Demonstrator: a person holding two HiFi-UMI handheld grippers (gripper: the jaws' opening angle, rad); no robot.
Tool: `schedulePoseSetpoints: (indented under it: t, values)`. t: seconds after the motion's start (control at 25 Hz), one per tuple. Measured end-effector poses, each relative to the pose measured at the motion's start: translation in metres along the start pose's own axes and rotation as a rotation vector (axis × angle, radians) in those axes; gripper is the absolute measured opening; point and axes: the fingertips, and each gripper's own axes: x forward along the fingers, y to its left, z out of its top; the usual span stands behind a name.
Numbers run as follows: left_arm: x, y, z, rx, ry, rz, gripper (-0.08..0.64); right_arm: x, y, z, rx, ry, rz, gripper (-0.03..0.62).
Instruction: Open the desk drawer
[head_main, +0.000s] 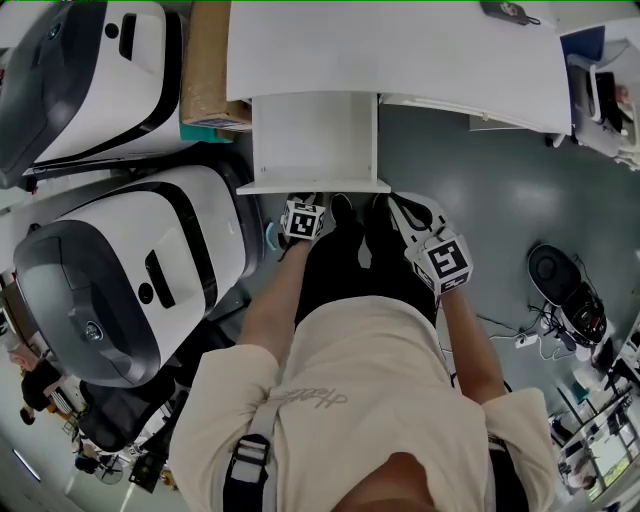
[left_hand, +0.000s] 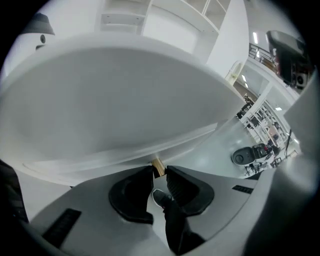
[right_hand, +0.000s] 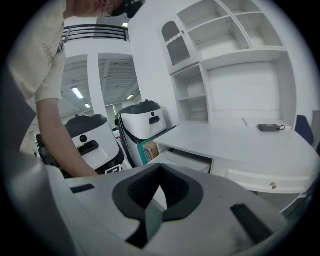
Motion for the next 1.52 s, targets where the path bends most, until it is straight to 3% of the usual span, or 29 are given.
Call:
schedulePoseSetpoints:
  t: [0.16,0.24,0.48,0.72,0.88,1.0,1.16,1.32,1.52]
  values:
    - [-0.009,0.000,0.003,-0.123,-0.038,0.034,0.087,-0.010,-0.002,-0.003,-0.007,0.000,0.004,0.002]
    - [-0.014,-0.001,0.004,-0.141,-0.057,0.033,0.087,-0.015,-0.003,-0.005,-0.009,-0.001,0.006,0.002]
    - [-0.041,-0.002,0.013,-0.121,-0.098,0.030,0.087,-0.029,-0.002,-0.005,-0.024,-0.013,0.022,0.002]
    - [-0.080,-0.027,0.034,-0.033,-0.165,-0.019,0.084,-0.050,-0.005,0.010,-0.055,-0.040,0.039,0.002]
    - [-0.112,-0.043,0.053,-0.039,-0.231,-0.012,0.053,-0.070,-0.012,0.004,-0.083,-0.017,0.055,0.002]
    - [-0.141,-0.053,0.074,-0.050,-0.300,-0.007,0.046,-0.082,-0.018,0.002,-0.087,-0.012,0.055,0.002]
    - [-0.177,-0.068,0.111,-0.009,-0.393,-0.012,0.005,-0.093,-0.028,0.011,-0.097,-0.041,0.038,0.002]
    - [-0.216,-0.087,0.163,0.056,-0.495,-0.026,0.005,-0.100,-0.050,0.036,-0.103,-0.100,0.002,0.002]
    - [-0.262,-0.106,0.226,0.072,-0.618,-0.060,0.005,-0.104,-0.066,0.071,-0.136,-0.146,-0.010,0.002]
